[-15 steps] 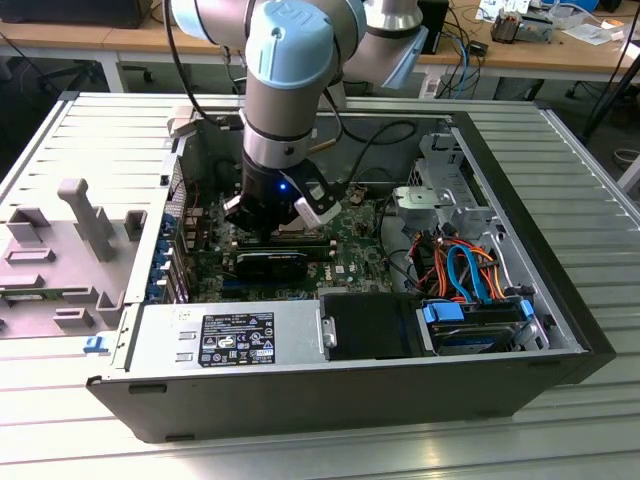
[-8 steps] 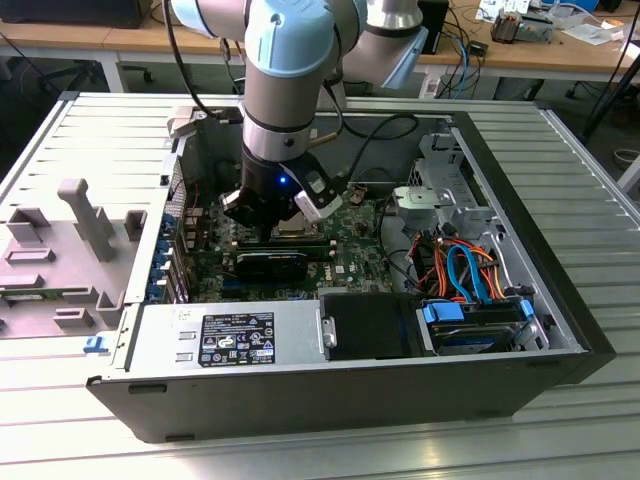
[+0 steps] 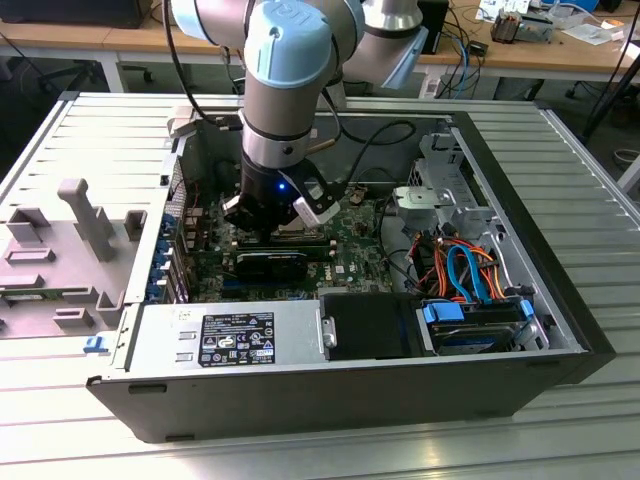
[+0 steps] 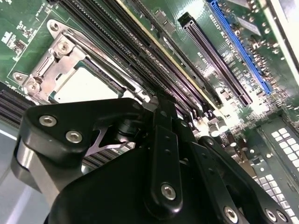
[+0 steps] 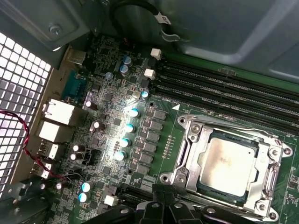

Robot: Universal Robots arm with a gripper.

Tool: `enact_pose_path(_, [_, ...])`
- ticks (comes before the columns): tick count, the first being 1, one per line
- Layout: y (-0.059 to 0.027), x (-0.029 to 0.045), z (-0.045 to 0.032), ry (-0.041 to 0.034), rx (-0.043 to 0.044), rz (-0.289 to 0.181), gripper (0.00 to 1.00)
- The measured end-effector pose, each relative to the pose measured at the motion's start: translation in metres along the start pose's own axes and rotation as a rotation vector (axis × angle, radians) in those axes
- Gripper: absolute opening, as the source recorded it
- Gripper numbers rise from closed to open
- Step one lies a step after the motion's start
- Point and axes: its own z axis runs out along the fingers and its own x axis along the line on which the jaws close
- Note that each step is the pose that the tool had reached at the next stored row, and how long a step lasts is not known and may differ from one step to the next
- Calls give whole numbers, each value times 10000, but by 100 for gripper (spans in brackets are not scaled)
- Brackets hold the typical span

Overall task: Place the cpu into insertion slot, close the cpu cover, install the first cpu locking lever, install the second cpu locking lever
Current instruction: 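Install the second cpu locking lever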

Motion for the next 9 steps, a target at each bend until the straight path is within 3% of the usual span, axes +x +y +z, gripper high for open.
enact_pose_path(6, [13, 8, 19, -41, -107, -14, 11])
enact_pose_path(9, [20, 16, -34, -61, -110, -17, 11])
